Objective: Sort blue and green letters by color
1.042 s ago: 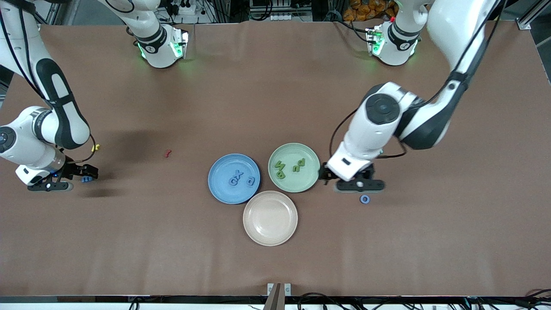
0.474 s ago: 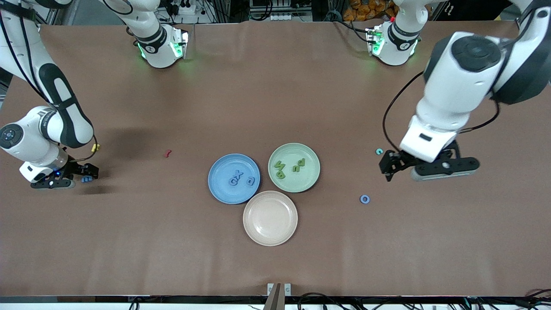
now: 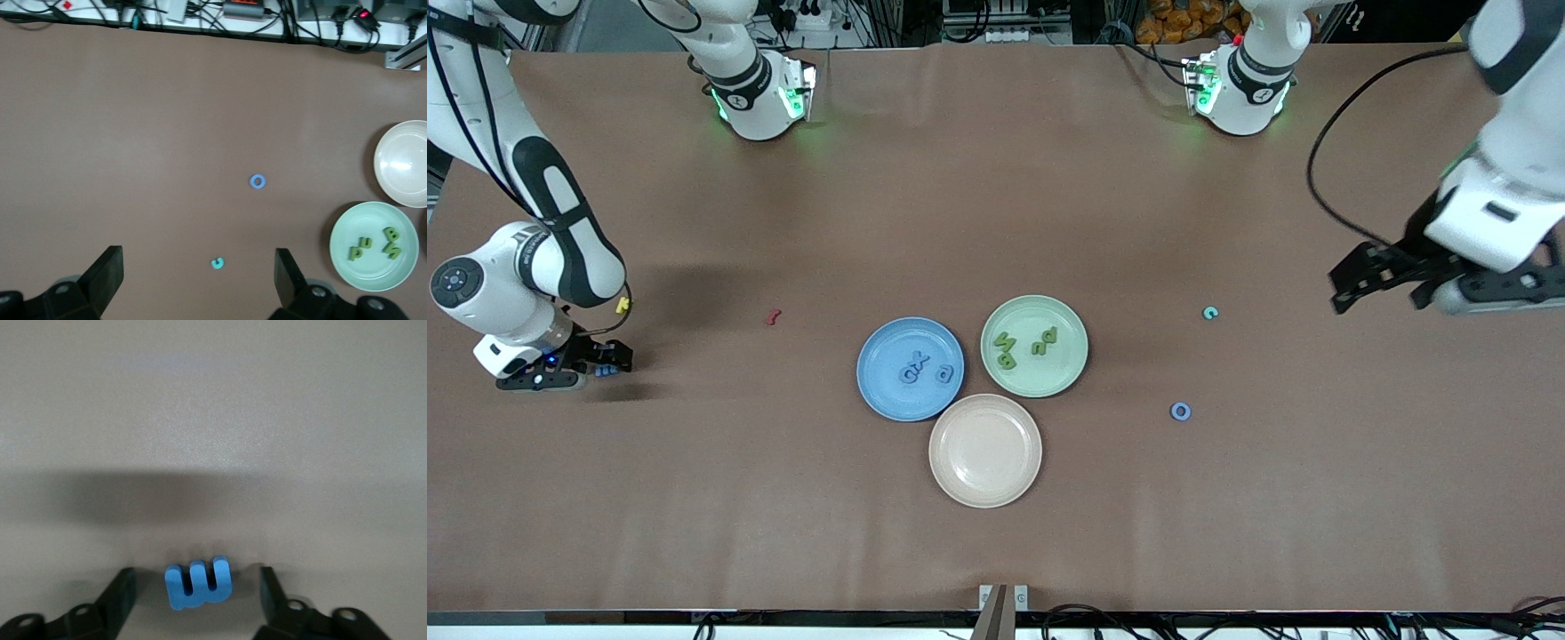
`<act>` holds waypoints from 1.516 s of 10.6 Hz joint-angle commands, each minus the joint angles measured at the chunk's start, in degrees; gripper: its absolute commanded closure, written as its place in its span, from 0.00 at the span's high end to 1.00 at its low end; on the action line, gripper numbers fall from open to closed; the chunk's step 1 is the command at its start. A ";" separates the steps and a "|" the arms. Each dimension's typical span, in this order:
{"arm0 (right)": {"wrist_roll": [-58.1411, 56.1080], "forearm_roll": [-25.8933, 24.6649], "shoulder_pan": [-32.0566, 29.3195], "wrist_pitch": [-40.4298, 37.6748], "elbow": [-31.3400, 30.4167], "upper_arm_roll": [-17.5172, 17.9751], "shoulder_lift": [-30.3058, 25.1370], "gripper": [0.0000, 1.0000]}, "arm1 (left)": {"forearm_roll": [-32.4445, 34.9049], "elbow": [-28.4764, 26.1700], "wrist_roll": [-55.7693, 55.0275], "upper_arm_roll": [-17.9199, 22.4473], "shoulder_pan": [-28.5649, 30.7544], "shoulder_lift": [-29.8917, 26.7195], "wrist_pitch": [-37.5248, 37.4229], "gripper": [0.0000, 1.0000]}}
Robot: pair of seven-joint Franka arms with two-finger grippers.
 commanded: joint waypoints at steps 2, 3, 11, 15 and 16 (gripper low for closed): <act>-0.56 0.14 -1.21 0.67 0.00 0.86 0.08 0.42 | -1.77 -0.89 2.44 10.18 -6.44 -3.85 -5.43 1.00; -0.56 1.09 -1.47 0.67 0.09 0.86 0.08 0.42 | -1.69 0.24 2.44 11.16 -6.81 -3.85 -7.27 1.00; 3.90 12.33 2.91 -7.68 5.09 2.96 -3.70 0.36 | -0.89 1.57 2.44 12.92 -6.81 -4.64 -11.33 1.00; 24.62 14.11 17.47 -7.85 7.03 2.97 -4.41 0.36 | -0.89 1.49 2.44 13.10 -7.07 -4.73 -12.03 1.00; 28.15 14.11 20.47 -8.46 7.12 2.97 -4.58 0.36 | -0.89 1.49 2.52 13.10 -7.07 -4.65 -12.03 1.00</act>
